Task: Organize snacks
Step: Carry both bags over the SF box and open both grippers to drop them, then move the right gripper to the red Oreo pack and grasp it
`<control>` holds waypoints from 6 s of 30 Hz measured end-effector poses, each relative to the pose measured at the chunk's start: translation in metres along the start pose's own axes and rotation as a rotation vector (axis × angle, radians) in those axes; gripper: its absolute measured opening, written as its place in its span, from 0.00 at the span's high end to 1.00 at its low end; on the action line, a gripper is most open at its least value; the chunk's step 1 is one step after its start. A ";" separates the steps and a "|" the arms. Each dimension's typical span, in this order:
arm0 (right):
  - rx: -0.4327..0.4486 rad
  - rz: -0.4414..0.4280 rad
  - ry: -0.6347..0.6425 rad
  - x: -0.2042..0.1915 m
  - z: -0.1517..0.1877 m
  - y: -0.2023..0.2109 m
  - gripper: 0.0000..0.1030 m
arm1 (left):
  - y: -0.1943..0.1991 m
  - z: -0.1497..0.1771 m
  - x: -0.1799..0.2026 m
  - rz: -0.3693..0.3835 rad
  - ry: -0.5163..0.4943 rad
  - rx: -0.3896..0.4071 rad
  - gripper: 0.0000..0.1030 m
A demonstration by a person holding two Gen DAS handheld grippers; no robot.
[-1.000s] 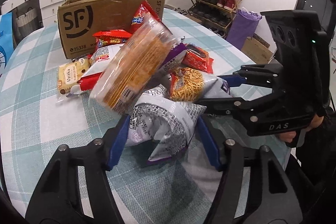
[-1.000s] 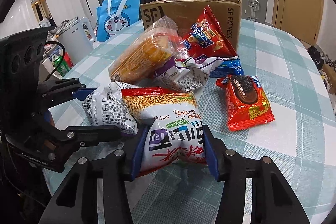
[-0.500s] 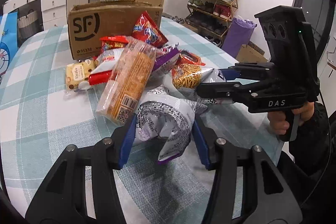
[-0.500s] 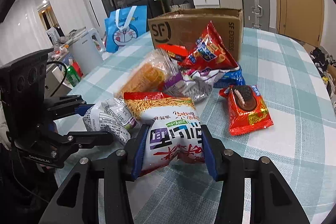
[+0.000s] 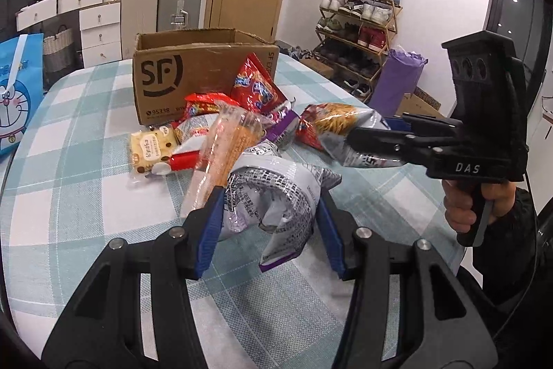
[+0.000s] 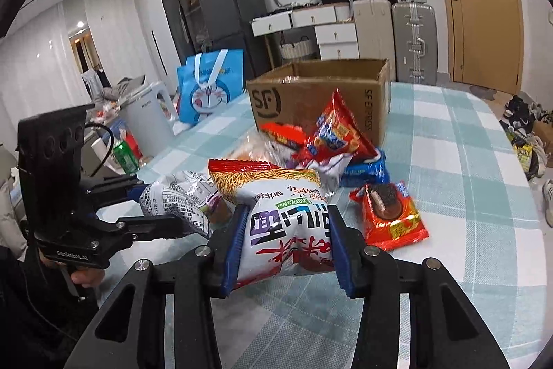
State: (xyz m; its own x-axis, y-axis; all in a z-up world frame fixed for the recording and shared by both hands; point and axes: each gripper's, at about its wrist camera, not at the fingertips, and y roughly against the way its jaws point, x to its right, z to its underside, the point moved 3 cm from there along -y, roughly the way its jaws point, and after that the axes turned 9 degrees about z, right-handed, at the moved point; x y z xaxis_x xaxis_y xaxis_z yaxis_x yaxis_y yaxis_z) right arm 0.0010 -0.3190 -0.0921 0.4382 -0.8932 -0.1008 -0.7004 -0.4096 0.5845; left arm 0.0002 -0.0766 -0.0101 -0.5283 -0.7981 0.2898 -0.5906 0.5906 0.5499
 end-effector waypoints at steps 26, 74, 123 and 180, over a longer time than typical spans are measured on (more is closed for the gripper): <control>0.197 0.065 -0.168 0.023 -0.080 0.007 0.57 | 0.047 -0.093 -0.026 -0.233 -0.028 0.188 0.52; 0.121 0.078 -0.196 0.050 -0.159 -0.114 0.56 | -0.090 -0.202 -0.139 -0.326 0.042 0.154 0.52; -0.050 0.258 -0.153 0.082 -0.057 -0.043 0.01 | -0.033 -0.090 -0.095 -0.360 0.083 0.023 0.01; -0.292 0.230 -0.007 0.076 -0.004 -0.105 0.54 | -0.093 -0.021 -0.072 -0.207 0.033 -0.205 0.29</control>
State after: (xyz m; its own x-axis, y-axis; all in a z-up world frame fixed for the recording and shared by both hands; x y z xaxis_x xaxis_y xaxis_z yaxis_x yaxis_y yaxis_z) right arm 0.1103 -0.3432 -0.1581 0.2833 -0.9575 0.0548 -0.5894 -0.1287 0.7975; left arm 0.1060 -0.0767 -0.0663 -0.3875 -0.9044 0.1787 -0.5461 0.3813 0.7459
